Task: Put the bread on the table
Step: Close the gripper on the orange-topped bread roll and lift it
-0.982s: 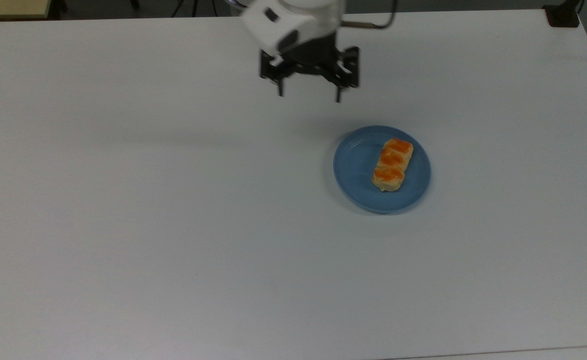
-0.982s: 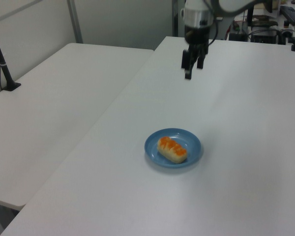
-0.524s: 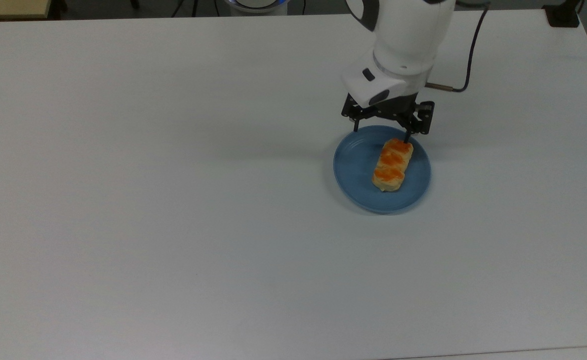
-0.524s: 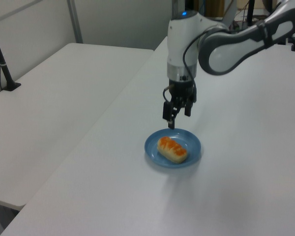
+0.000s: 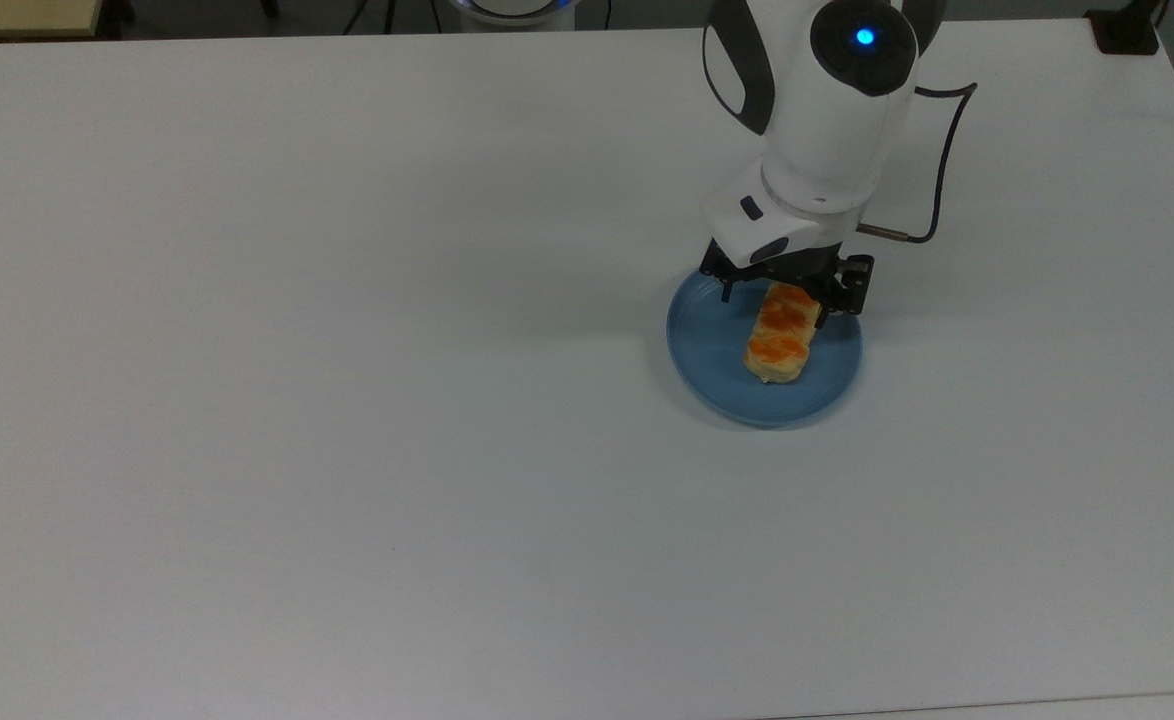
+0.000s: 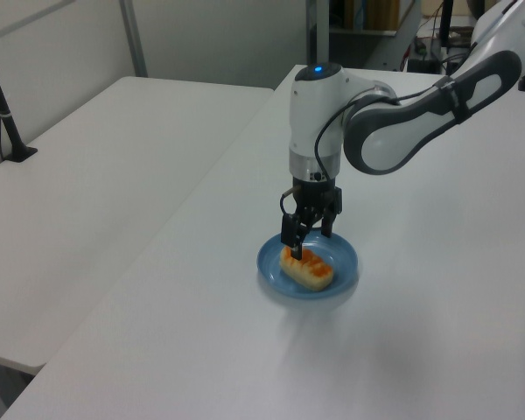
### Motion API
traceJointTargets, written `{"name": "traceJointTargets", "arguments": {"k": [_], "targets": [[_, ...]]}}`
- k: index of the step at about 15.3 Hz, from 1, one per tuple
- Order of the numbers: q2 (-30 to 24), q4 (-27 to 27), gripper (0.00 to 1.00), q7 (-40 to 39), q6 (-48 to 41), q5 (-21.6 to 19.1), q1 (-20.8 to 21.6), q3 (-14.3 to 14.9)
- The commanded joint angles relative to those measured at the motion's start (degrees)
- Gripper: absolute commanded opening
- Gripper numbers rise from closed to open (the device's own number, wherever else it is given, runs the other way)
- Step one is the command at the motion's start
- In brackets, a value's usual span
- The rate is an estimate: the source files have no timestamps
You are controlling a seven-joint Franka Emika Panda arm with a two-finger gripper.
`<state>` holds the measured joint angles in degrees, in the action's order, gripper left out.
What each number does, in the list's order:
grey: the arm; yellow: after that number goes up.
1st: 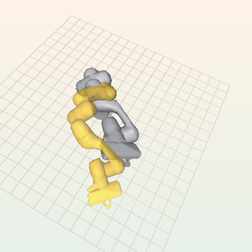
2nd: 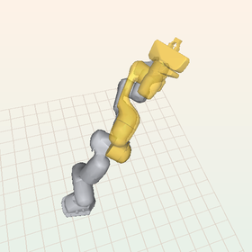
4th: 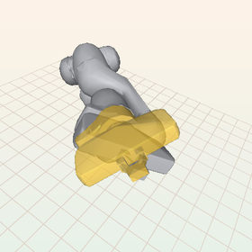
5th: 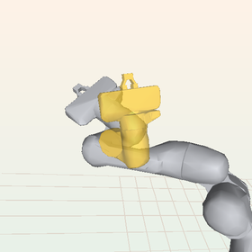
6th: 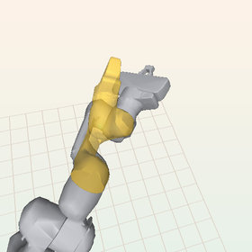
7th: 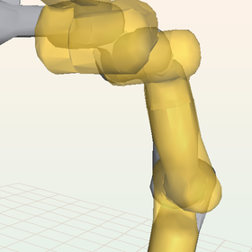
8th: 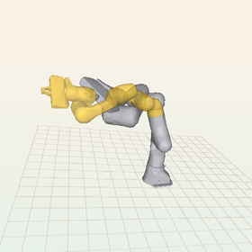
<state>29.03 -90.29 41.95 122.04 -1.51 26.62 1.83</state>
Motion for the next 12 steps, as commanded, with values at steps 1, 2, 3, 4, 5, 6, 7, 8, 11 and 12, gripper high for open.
{"name": "traceJointTargets", "arguments": {"k": [1,2,3,4,5,6,7,8,11,12], "targets": [[1.29,0.03,1.0,5.31,4.85,1.94,1.23,-0.78],[1.55,-0.06,1.0,6.55,6.09,2.38,1.24,-0.78],[1.99,-0.15,0.95,6.82,6.19,2.99,1.24,-0.78],[2.52,-0.15,0.9,6.91,6.28,3.35,1.24,-0.78],[2.87,-0.15,0.73,6.91,6.36,4.13,1.24,-0.86],[2.87,-0.15,0.58,6.91,6.36,4.4,1.24,-0.87],[2.87,-0.15,0.47,6.83,6.36,4.41,1.24,-0.87],[2.87,-0.15,0.4,6.65,6.36,4.41,1.24,-0.87],[2.26,0.02,0.26,4.82,5.93,4.23,0.89,-0.87],[1.21,0.11,0.26,3.15,5.06,3.88,0.62,-0.87]]}}
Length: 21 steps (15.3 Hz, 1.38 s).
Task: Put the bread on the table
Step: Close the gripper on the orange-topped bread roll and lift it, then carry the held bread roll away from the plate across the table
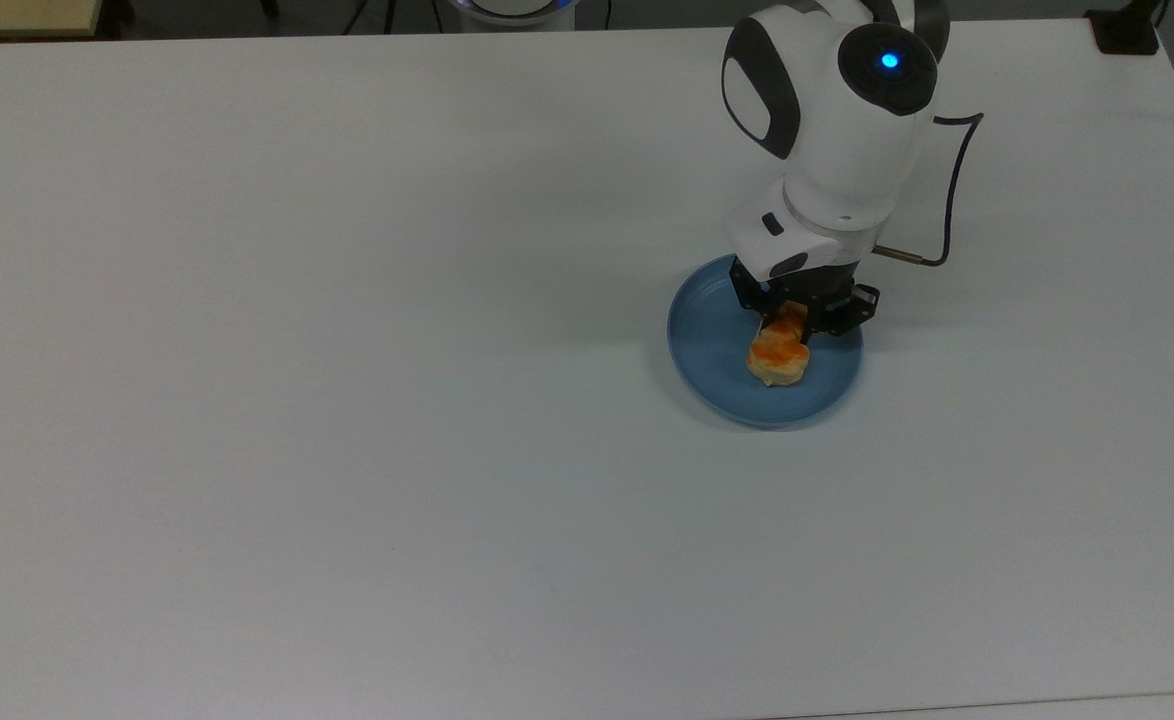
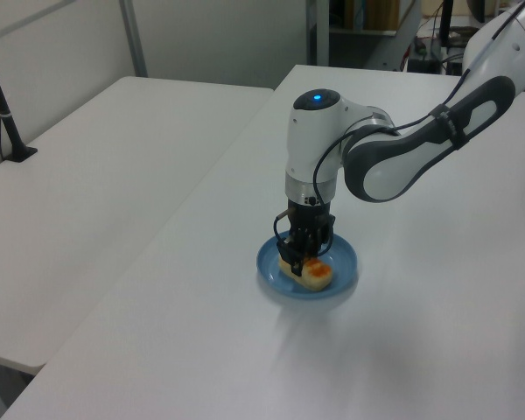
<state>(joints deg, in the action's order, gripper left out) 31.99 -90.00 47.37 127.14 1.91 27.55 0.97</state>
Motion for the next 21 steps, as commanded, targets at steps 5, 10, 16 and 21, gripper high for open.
{"name": "traceJointTargets", "arguments": {"k": [5,10,16,21], "targets": [[-11.05,0.09,0.27,-17.96,-14.26,-3.83,-4.87,1.13],[-16.95,-1.75,0.31,-51.7,-28.79,-5.17,-12.87,11.74],[-17.49,-9.47,0.33,-77.3,-23.72,-4.9,-13.49,34.07],[-17.58,-15.72,0.36,-88.66,-15.99,-4.2,-14.54,43.92]]}}
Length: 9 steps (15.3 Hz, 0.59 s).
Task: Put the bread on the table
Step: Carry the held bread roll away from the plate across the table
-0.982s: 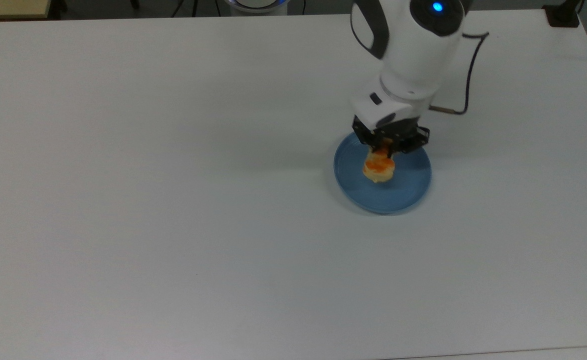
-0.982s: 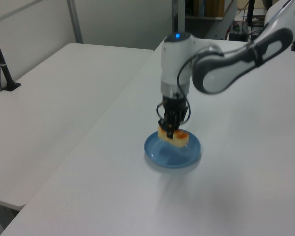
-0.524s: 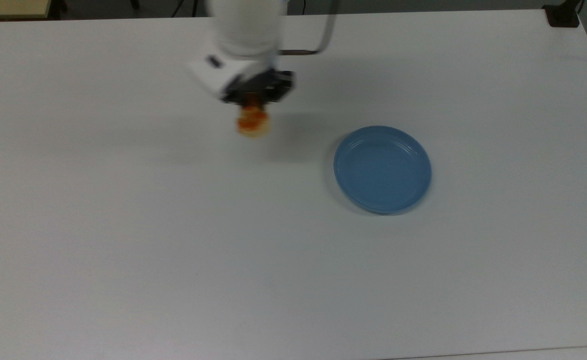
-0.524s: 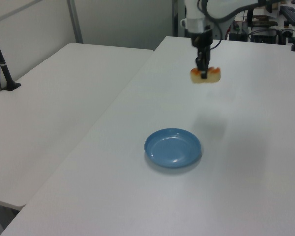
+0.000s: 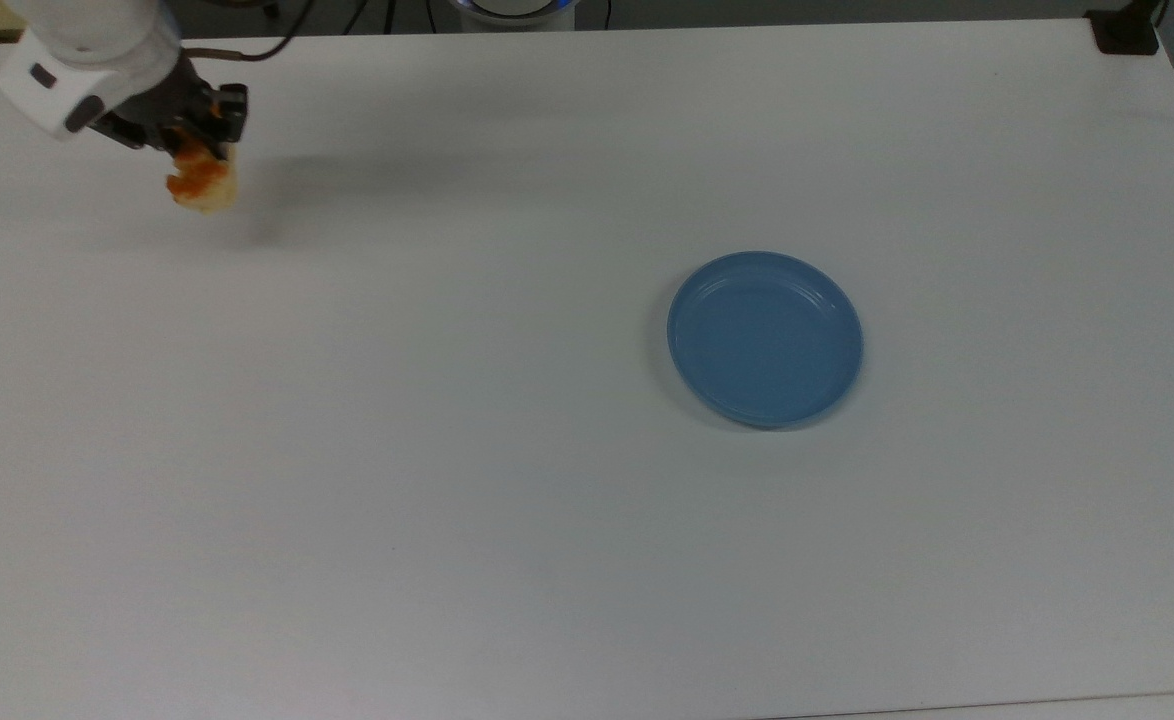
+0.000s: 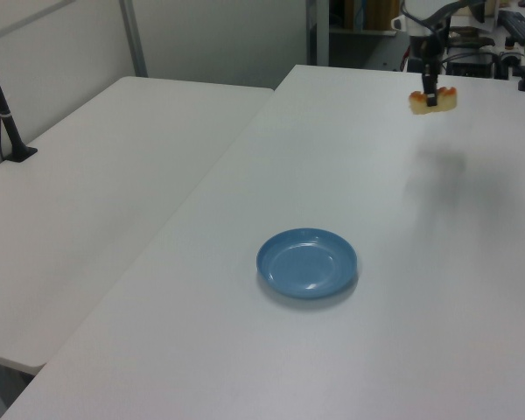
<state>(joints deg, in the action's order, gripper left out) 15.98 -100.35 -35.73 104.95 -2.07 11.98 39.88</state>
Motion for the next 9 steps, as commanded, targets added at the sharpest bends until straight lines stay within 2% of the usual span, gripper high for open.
{"name": "traceJointTargets", "arguments": {"k": [1,5,8,9], "targets": [[-1.4,-6.69,0.36,-6.28,9.27,-0.22,0.77,6.51],[0.18,-9.78,0.36,-11.02,21.58,-0.22,-4.5,7.31],[3.95,-10.48,0.38,-13.14,26.6,-0.3,-6.34,7.23],[5.79,-10.48,0.41,-13.14,28.36,-0.48,-8.09,6.53]]}}
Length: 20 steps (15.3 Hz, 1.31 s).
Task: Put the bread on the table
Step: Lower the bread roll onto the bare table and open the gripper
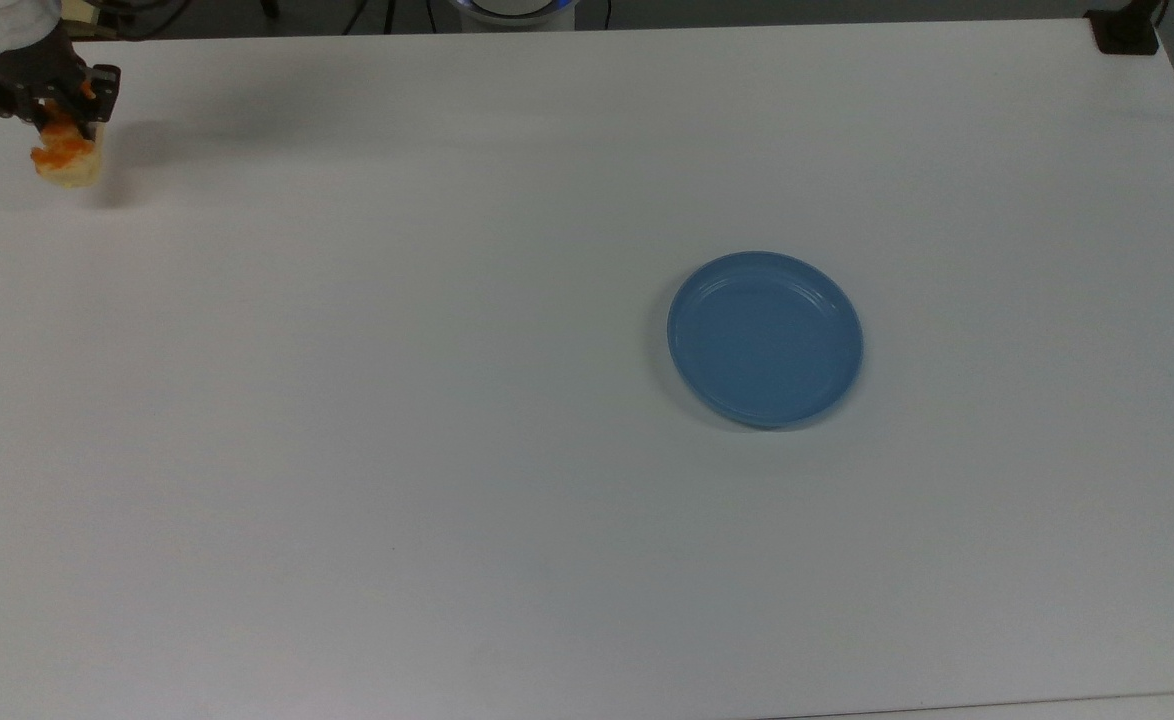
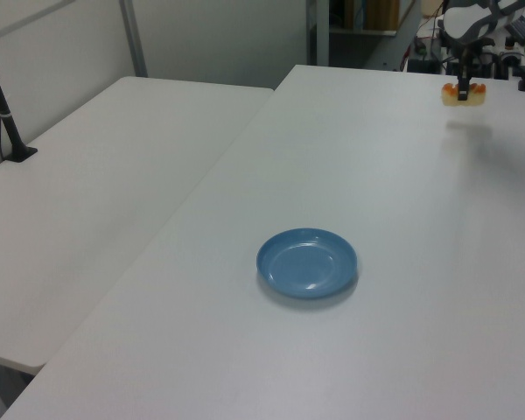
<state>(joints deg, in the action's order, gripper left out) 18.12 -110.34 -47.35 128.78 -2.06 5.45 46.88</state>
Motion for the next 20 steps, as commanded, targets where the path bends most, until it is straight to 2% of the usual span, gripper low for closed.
{"name": "traceJointTargets", "arguments": {"k": [1,2,4,8,12,13,15,18,20], "targets": [[5.77,-0.15,0.51,-2.13,6.98,-0.84,-3.24,-1.7],[7.62,-0.06,0.65,-2.57,10.05,-0.93,-5.17,-3.71],[9.04,-0.05,1.0,-2.49,11.58,-1.02,-6.16,-4.7],[6.86,-0.14,1.0,-1.52,10.53,-1.1,-5.55,-4.78],[-6.04,2.74,1.0,2.24,-6.57,-1.1,-4.23,-5.83],[-8.68,4.32,1.0,5.39,-11.57,-1.02,-4.05,-7.67],[-12.56,8.36,1.0,13.99,-21.07,-0.32,-4.22,-13.19],[-15.12,15.83,1.0,28.93,-34.09,0.38,-4.22,-24.87],[-16.88,17.26,1.0,37.2,-38.24,3.54,-4.05,-33.13]]}}
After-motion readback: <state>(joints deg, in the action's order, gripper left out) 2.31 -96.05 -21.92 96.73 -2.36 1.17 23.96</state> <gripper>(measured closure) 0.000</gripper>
